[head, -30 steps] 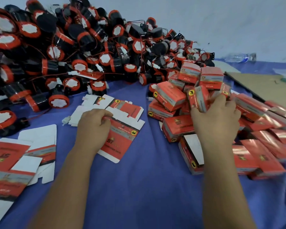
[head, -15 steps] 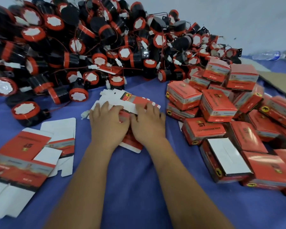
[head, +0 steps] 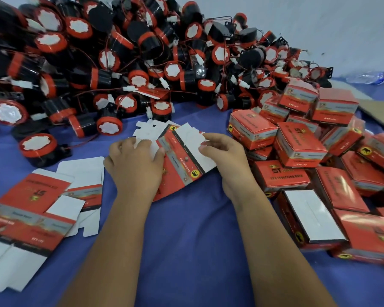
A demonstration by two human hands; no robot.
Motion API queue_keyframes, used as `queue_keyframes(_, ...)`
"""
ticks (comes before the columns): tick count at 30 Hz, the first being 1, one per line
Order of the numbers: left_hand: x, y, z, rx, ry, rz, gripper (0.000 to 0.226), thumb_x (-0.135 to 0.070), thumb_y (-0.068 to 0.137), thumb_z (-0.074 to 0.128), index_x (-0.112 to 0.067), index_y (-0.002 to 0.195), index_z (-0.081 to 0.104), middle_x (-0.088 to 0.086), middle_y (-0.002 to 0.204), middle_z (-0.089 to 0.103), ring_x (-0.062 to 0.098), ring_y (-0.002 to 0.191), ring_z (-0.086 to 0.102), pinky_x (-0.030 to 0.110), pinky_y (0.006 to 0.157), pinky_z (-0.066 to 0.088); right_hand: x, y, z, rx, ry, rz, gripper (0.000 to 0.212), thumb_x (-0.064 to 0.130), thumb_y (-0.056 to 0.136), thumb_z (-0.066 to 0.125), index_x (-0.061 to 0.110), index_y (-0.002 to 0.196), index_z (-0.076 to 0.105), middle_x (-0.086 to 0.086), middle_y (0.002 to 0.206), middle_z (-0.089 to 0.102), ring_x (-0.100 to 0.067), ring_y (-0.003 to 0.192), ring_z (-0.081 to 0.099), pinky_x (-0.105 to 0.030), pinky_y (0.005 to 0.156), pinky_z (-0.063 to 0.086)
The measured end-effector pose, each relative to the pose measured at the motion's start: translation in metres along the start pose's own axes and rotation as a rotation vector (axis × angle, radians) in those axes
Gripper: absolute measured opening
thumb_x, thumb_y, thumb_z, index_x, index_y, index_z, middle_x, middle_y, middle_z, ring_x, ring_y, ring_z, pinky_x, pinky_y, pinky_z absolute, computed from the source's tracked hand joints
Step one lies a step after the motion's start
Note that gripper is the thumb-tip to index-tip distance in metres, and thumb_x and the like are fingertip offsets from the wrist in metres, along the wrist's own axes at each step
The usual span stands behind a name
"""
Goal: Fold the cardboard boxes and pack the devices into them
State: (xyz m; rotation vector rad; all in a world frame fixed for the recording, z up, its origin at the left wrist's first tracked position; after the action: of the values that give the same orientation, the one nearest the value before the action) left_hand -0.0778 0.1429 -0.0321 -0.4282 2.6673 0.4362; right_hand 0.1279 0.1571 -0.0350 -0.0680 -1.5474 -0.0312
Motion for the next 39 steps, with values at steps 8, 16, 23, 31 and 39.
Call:
queue_keyframes(8,0.0,0.0,-0.024,-0.162,-1.0,0.021,0.067,-0.042,0.094,0.057,-0.036,0.153,0.025,-0.011,0.148,0.041,0.015,0.142,0.033,0.05,0.117,0.031,0.063,-0.045,-0.009,-0.427,-0.046,-0.635,0.027,0.004,0.095,0.058,0.029,0.103,0.063,0.022,0.099,0.064,-0.001,0.096,0.061,-0.017,0.081,0.049)
queue_keyframes(16,-0.015,0.001,0.003,0.208,-1.602,-0.081,0.032,-0.026,0.102,0.052,-0.036,0.132,0.049,0.004,0.116,0.071,0.022,0.101,0.069,0.04,0.075,0.059,0.045,-0.051,0.062,0.024,-0.643,-0.813,0.026,-0.002,0.091,0.059,0.009,0.111,0.071,-0.005,0.114,0.071,-0.023,0.107,0.064,-0.038,0.088,0.054)
queue_keyframes(23,-0.005,0.001,-0.002,0.082,-1.541,-0.121,0.036,-0.018,0.109,0.03,-0.028,0.13,0.057,-0.001,0.124,0.068,0.013,0.111,0.066,0.029,0.079,0.058,0.03,-0.03,0.046,-0.072,-0.748,-0.575,0.03,0.014,0.1,0.053,0.009,0.128,0.062,-0.006,0.133,0.06,-0.023,0.123,0.052,-0.033,0.104,0.042)
queue_keyframes(31,-0.039,-0.014,-0.001,0.185,-1.141,0.228,0.05,-0.019,0.103,0.049,-0.034,0.149,0.041,-0.023,0.16,0.026,-0.005,0.145,0.026,0.035,0.121,0.029,0.011,-0.013,0.017,-0.164,-0.549,-0.299,0.026,0.02,0.102,0.049,0.019,0.122,0.066,0.004,0.114,0.067,-0.011,0.1,0.058,-0.021,0.078,0.042)
queue_keyframes(39,-0.068,-0.032,-0.003,0.207,-0.611,0.595,0.09,-0.026,0.075,0.084,-0.054,0.138,0.025,-0.022,0.156,0.028,0.008,0.149,0.019,0.044,0.122,0.021,-0.004,-0.015,-0.027,-0.443,0.393,-0.087,0.029,0.01,0.098,0.053,0.022,0.079,0.071,0.002,0.077,0.074,-0.018,0.078,0.071,-0.029,0.066,0.058)
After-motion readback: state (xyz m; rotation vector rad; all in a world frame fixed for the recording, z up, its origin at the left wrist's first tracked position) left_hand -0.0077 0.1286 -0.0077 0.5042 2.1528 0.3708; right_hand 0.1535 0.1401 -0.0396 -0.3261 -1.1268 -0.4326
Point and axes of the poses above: each hand's wrist, its own y-axis towards the middle knuckle, its own z-axis out of the palm, x = y × z, the point moved 9 cm from there along y, towards the middle knuckle
